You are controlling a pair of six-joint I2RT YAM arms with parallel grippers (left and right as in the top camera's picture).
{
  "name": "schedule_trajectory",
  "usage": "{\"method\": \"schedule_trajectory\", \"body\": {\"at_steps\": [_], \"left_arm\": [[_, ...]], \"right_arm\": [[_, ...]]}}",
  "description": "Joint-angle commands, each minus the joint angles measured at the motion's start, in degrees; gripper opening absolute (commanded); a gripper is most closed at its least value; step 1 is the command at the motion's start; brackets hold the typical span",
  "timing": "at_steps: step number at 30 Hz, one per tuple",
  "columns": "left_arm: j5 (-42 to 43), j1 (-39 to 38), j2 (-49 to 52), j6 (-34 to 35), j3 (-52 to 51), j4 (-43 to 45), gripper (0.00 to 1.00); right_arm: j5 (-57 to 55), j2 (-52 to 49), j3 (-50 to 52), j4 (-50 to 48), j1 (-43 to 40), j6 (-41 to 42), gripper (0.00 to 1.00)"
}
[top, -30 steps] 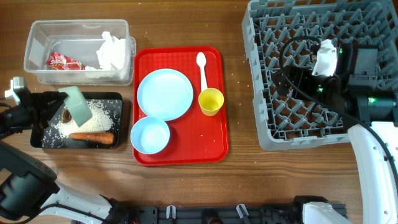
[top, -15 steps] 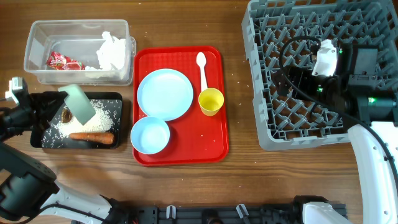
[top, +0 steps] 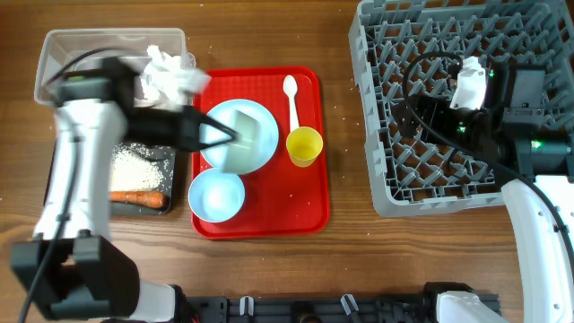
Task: Sort waste into correct bins and load items into the dishwasher rack
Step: 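Set the empty green bowl back on the red tray with the left gripper, then reach the right gripper to the green bowl and grasp its rim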
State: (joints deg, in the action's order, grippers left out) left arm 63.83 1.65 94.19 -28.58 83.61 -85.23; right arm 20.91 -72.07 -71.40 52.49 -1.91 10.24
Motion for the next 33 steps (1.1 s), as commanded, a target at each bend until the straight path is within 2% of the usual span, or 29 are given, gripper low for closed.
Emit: {"method": "schedule_trajectory", "body": {"at_steps": [1, 3, 7, 9, 14, 20, 21, 24, 26, 28, 30, 33], "left_arm": [[-25.2, -15.9, -0.7, 24.6, 0.7, 7.8, 0.04], [-38.1, -24.5, -0.7, 34.4, 0.7, 10.8, 0.04], [-53.5, -36.7, -0.7, 45.3, 0.4, 11.3, 0.04], [-61.7, -43.3, -0.7, 49.7, -2.0, 14.8, 0.04], [-67.4, -52.0, -0.2, 50.6, -10.1, 26.7, 0.04], [-69.9, -52.4, 0.4, 53.5, -11.2, 28.9, 0.04], [-69.9, -51.9, 0.1, 53.6, -10.6, 28.6, 0.08], [-69.9, -48.0, -3.5, 56.1, -5.0, 24.0, 0.29], [-69.9, -44.1, -7.0, 57.0, -1.1, 21.1, 0.58], [-69.7, -39.0, -11.2, 57.8, 0.8, 20.2, 0.82], [-69.7, -33.5, -15.1, 57.8, 0.8, 20.2, 0.86], [-69.7, -22.8, -20.0, 57.8, 0.8, 19.8, 0.92]], "right_arm": [[-0.5, -0.4, -0.6, -0.3, 0.1, 0.3, 1.0], [-0.6, -0.4, -0.6, -0.2, 0.1, 0.2, 1.0], [-0.6, -0.4, -0.6, -0.2, 0.1, 0.2, 1.0], [-0.5, -0.4, -0.6, -0.2, 0.1, 0.2, 1.0], [-0.5, -0.4, -0.6, 0.3, 0.1, 0.2, 1.0], [0.5, -0.4, -0.6, 0.3, 0.1, 0.2, 1.0], [1.9, -0.4, -0.6, 0.2, 0.1, 0.2, 1.0], [4.9, -0.4, -0.6, 0.3, 1.3, 0.5, 0.99], [4.8, -0.4, -0.6, 0.7, 4.2, 0.9, 0.99], [2.6, -0.8, -0.5, 1.0, 9.7, 3.8, 0.98], [-1.2, -1.9, -0.5, 1.2, 14.5, 7.9, 0.98], [-4.1, -6.1, 0.2, 1.1, 22.8, 11.2, 0.86]]}}
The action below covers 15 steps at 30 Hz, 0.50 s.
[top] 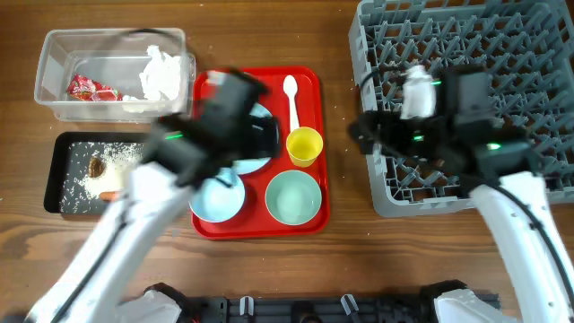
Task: Sort waste into correct bins and load items into the dishwasher rack
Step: 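Reach the right gripper to the green bowl and grasp its rim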
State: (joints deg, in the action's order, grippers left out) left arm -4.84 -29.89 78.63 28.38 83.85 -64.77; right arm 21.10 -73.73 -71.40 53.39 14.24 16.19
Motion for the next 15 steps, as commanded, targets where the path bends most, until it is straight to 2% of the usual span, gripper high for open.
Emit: {"method": "schedule_trajectory", "body": {"at_steps": [1, 3, 6, 11, 15], "left_arm": [[-1.0, 11.5, -5.3, 0.8, 0.6, -0.7, 0.93], [-1.0, 16.4, -6.4, 0.4, 0.6, -0.7, 0.94], [-1.0, 21.1, -6.2, 0.4, 0.6, -1.8, 0.96], [-1.2, 23.2, -5.6, -1.4, 0.6, -4.2, 1.0], [-1.2, 23.4, -5.7, -1.4, 0.6, -4.6, 1.0]], "right_arm": [[-4.5, -6.2, 0.5, 0.3, 9.1, 5.5, 0.8], [-6.2, -10.7, 1.0, 0.9, 13.9, 7.1, 0.69], [-8.4, -16.4, 1.9, 1.4, 19.8, 9.4, 0.62], [-16.9, -22.1, 4.8, 0.3, 24.6, 16.7, 0.61], [-17.3, -25.9, 5.5, -2.1, 24.7, 17.0, 0.59]]}}
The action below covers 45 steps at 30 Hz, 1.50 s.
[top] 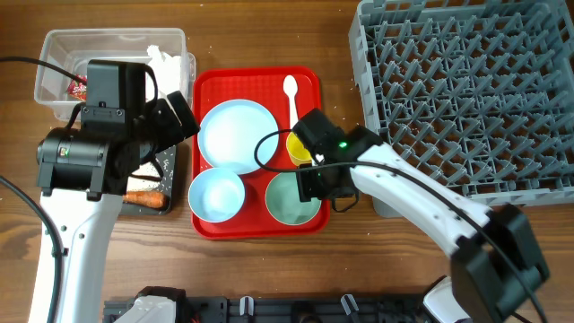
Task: Sort waste into correct bins and load items into the dishwasher rack
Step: 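Reach the right gripper to the green bowl and grasp its rim, then carry the green bowl right and set it upside down in the rack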
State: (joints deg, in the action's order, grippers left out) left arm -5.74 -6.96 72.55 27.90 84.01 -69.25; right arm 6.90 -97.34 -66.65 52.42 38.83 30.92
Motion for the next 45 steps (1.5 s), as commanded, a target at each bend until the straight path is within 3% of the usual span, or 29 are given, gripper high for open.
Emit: {"method": "schedule_trajectory", "body": {"at_steps": [1, 3, 6, 11, 16, 22, 25, 29, 32, 37, 41, 45], "left_arm": [[-0.3, 0.5, 0.4, -0.9, 0.4, -0.2, 1.0], [-0.3, 0.5, 0.4, -0.9, 0.4, -0.3, 1.0], [-0.3, 0.5, 0.4, -0.9, 0.4, -0.5, 1.0], [-0.3, 0.5, 0.4, -0.9, 0.4, -0.5, 1.0], [-0.4, 0.5, 0.4, -0.9, 0.4, -0.5, 1.0], [-0.4, 0.5, 0.4, -0.9, 0.4, -0.5, 1.0], [-0.4, 0.5, 0.4, -2.5, 0.4, -0.7, 1.0], [-0.4, 0.5, 0.4, -3.5, 0.4, -0.6, 1.0], [-1.2, 0.5, 0.4, -3.7, 0.4, -0.6, 1.0], [-3.4, 0.5, 0.4, -3.7, 0.4, -0.3, 1.0], [-3.4, 0.5, 0.4, -3.7, 0.4, -0.2, 1.0], [-3.4, 0.5, 0.4, -3.7, 0.4, -0.2, 1.0]], "right_arm": [[-3.1, -3.1, 0.8, -2.0, 0.1, 2.3, 0.58], [-3.1, -4.8, 0.8, -3.2, 0.1, 2.3, 0.51], [-3.1, -6.3, 0.8, -4.2, 0.1, 2.3, 0.25], [-3.5, -6.3, 0.8, -4.9, 0.1, 2.2, 0.04], [-4.4, -4.2, 0.1, -3.4, 0.1, 1.7, 0.04], [-13.3, 14.3, -5.1, 3.7, 0.1, -2.6, 0.04], [-26.4, 24.3, -6.1, 4.7, 0.1, -2.6, 0.04], [-61.4, 29.7, -6.1, 2.5, -1.2, -3.0, 0.04], [-76.6, 26.4, -6.0, -9.7, -7.1, -14.3, 0.04], [-73.4, 14.8, -6.0, -42.9, -18.5, -44.0, 0.04], [-71.9, 2.8, -6.0, -67.9, -22.7, -66.9, 0.04], [-69.4, -8.7, -6.0, -86.2, -23.0, -81.2, 0.04]]}}
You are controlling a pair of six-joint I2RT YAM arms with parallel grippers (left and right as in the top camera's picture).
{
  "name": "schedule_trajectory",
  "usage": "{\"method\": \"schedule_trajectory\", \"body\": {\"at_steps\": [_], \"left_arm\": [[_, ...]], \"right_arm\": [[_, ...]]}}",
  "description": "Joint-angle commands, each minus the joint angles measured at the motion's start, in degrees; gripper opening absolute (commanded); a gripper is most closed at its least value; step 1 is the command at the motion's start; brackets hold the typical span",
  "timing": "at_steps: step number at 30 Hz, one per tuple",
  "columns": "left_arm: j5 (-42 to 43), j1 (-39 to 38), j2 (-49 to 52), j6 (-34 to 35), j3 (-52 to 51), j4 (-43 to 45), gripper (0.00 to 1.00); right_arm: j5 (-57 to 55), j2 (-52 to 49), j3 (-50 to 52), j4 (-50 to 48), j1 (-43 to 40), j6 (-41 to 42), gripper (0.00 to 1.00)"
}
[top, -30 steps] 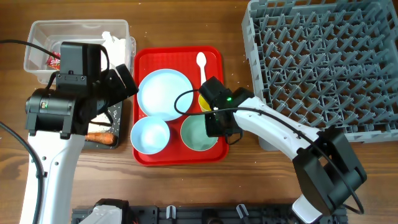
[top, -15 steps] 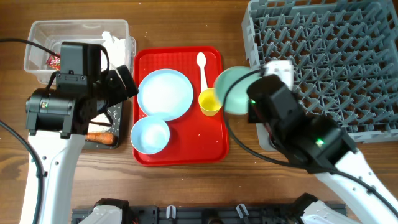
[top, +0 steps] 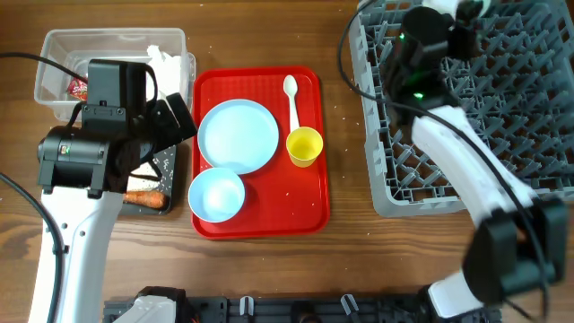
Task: Sort waste into correct bins and load items into the dishwasher rack
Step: 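Carry the green bowl right and set it upside down in the rack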
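Observation:
On the red tray (top: 309,211) lie a pale blue plate (top: 238,135), a pale blue bowl (top: 216,194), a yellow cup (top: 304,146) and a white spoon (top: 290,90). The grey dishwasher rack (top: 502,108) stands to the right. My right gripper (top: 453,20) is over the rack's far left corner at the top edge of the overhead view, and its fingers cannot be made out. My left gripper (top: 179,118) hangs by the tray's left rim, mostly hidden under its own wrist. No green bowl shows anywhere.
A clear bin (top: 54,54) at the far left holds white tissue (top: 161,67) and a red wrapper (top: 79,88). In front of it a black tray (top: 166,166) carries rice and a carrot (top: 143,199). The left arm covers much of both.
The green bowl has gone from the tray's front right. My right gripper, then at that bowl, is now over the rack's far left corner. The left arm has not moved.
First my left gripper was over the blue plate with a pale bowl at it, the right arm over the rack. Then the green bowl stood at the tray's front right. Then the left arm was back over the black tray and the right gripper at the bowl. Now the bowl is out of sight.

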State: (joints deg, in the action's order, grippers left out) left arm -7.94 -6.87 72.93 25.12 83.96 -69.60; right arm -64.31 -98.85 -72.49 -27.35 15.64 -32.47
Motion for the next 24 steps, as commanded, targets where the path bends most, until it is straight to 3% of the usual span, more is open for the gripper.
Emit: {"method": "schedule_trajectory", "body": {"at_steps": [1, 9, 16, 18, 20, 24], "left_arm": [[-1.2, 0.4, 0.1, -0.9, 0.5, 0.1, 1.0], [-1.2, 0.4, 0.4, -0.9, 0.5, 0.3, 1.0], [-1.2, 0.4, 1.0, -0.9, 0.5, 0.4, 1.0], [-1.2, 0.4, 1.1, -0.9, 0.5, 0.6, 1.0], [-1.4, 0.4, 1.1, -0.9, 0.5, 1.2, 1.0], [-2.7, 0.4, 1.1, -0.9, 0.5, 1.3, 1.0]], "right_arm": [[2.9, -9.0, -0.2, -7.9, 0.2, -19.0, 0.04], [5.5, -20.0, -0.2, -10.0, 0.3, -18.5, 0.04], [7.8, -20.4, -0.2, -0.1, 3.8, -15.4, 0.05], [7.8, -20.4, -0.2, 2.9, 4.8, -15.3, 0.17], [7.8, -20.4, -0.2, 6.0, 5.4, -15.4, 0.49], [6.3, -20.4, -0.2, 7.0, 5.4, -13.6, 0.97]]}}
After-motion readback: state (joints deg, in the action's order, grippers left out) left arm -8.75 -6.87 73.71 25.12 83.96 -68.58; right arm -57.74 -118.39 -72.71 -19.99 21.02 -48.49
